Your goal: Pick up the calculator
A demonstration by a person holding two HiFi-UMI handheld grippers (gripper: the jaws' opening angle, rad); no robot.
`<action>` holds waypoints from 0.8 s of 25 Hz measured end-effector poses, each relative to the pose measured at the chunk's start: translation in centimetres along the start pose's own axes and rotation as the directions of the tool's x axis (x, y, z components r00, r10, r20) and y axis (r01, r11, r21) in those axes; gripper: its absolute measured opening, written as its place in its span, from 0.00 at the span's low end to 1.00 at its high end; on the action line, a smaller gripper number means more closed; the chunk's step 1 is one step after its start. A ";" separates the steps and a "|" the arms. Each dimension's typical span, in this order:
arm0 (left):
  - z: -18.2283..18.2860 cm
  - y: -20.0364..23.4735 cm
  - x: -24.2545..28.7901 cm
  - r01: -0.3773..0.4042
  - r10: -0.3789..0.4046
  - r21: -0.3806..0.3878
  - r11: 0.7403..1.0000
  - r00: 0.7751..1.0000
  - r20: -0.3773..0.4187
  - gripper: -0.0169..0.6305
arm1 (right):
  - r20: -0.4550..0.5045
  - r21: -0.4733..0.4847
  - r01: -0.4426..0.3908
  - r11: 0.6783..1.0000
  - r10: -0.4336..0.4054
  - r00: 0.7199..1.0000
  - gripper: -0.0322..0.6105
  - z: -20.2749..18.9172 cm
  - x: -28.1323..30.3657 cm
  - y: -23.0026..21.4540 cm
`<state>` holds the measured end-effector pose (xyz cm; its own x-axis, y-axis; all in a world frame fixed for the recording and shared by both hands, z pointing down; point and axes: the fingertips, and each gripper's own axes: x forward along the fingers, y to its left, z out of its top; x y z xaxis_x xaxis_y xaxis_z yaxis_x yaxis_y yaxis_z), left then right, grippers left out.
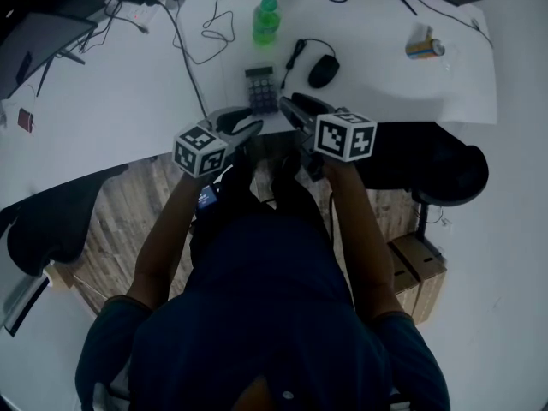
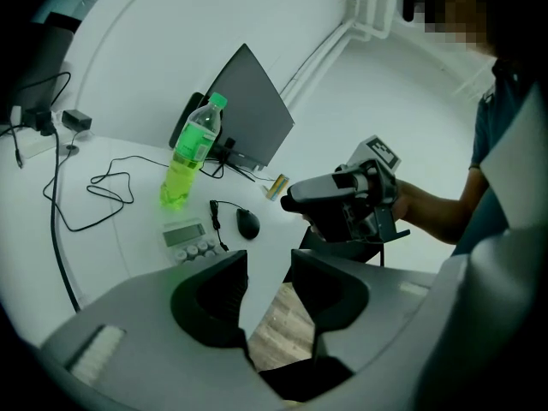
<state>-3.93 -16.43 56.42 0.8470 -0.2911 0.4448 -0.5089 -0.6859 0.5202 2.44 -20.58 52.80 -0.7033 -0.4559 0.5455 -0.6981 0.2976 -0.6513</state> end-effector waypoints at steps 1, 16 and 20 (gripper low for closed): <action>-0.2 0.1 0.2 0.001 -0.001 -0.007 1.000 1.000 -0.003 0.28 | -0.004 0.002 0.002 1.000 -0.002 1.000 0.25 -0.1 0.2 -0.3; -2.0 3.3 2.5 -0.019 0.014 -0.103 0.994 0.999 -0.043 0.30 | -0.052 0.011 0.059 0.998 -0.058 0.997 0.25 -0.5 2.3 -3.3; -2.6 4.2 2.9 -0.030 0.023 -0.126 0.992 0.998 -0.058 0.30 | -0.063 0.004 0.074 0.997 -0.074 0.995 0.25 -0.7 2.9 -4.0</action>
<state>-3.98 -18.39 61.82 0.8247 -0.2680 0.4980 -0.5497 -0.5869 0.5945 3.12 -22.48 57.34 -0.6570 -0.4232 0.6239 -0.7476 0.2593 -0.6114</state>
